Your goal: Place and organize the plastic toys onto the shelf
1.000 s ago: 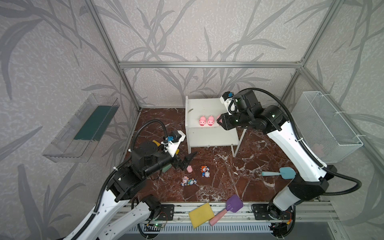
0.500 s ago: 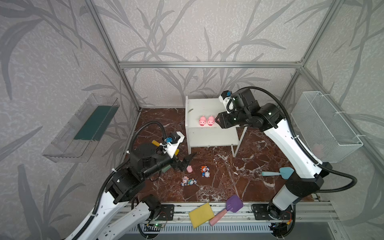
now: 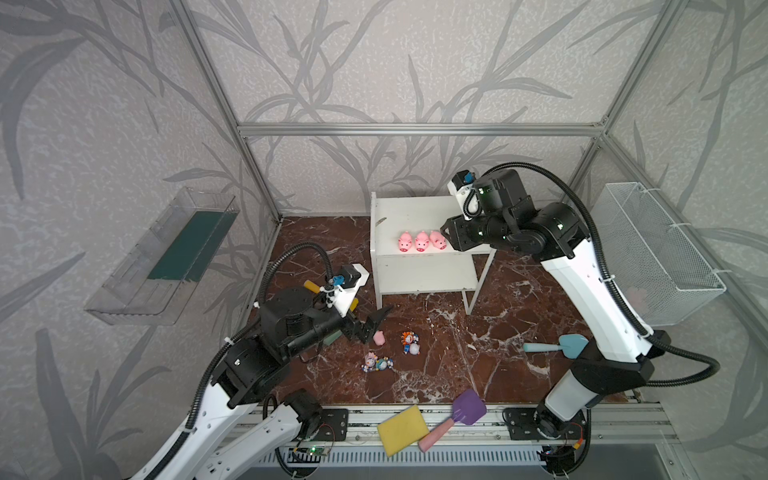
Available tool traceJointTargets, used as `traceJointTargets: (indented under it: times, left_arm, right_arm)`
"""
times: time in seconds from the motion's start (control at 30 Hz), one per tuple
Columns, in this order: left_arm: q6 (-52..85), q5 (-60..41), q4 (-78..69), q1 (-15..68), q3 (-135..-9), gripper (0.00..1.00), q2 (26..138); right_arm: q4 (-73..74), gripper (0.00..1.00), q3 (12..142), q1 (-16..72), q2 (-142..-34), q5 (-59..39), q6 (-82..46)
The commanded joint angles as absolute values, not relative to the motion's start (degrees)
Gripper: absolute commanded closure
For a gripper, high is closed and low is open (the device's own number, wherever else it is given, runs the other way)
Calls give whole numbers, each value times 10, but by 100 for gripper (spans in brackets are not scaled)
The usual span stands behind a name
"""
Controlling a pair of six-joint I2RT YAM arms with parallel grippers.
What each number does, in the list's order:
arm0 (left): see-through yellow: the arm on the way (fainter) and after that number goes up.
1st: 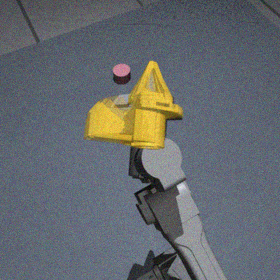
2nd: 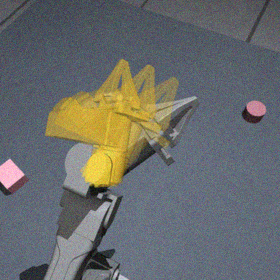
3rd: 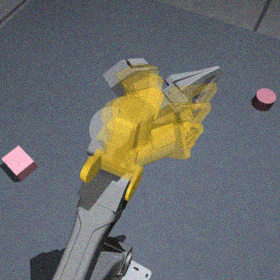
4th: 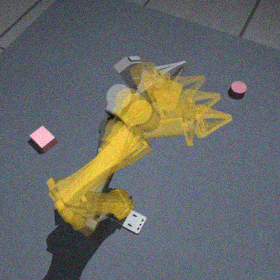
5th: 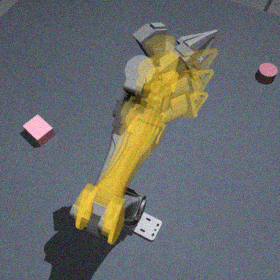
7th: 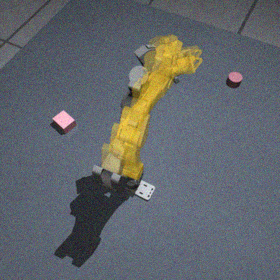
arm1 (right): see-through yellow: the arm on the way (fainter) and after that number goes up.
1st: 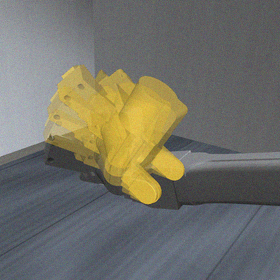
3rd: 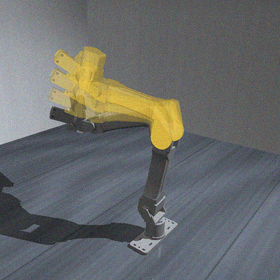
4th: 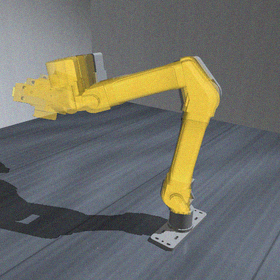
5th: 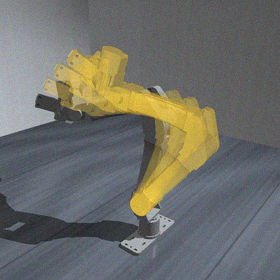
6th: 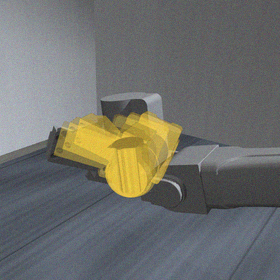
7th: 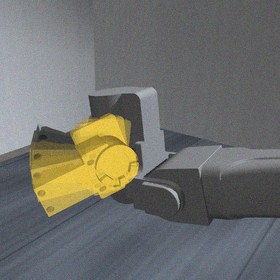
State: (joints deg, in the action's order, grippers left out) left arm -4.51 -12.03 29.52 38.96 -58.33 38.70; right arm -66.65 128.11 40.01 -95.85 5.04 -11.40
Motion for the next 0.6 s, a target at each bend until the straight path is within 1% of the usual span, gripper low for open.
traceJointTargets:
  times: [0.0, 0.1, 0.27, 0.43, 0.57]
  left_arm:
    - [-55, -116, 287, 389, -576, 1, 380]
    - [-53, -97, 298, 389, -574, 1, 376]
    - [-35, -61, 349, 389, -549, 1, 366]
    - [57, -42, 367, 392, -502, 1, 364]
    - [145, -36, 350, 395, -453, 1, 366]
  right_arm:
    - [-672, 61, 1270, 398, -937, 49, -86]
    - [-619, 62, 1213, 422, -897, 20, -45]
    - [-528, 63, 1052, 504, -799, 33, 16]
    - [-426, 63, 865, 581, -696, 35, 32]
    - [-350, 64, 729, 634, -631, 41, 12]
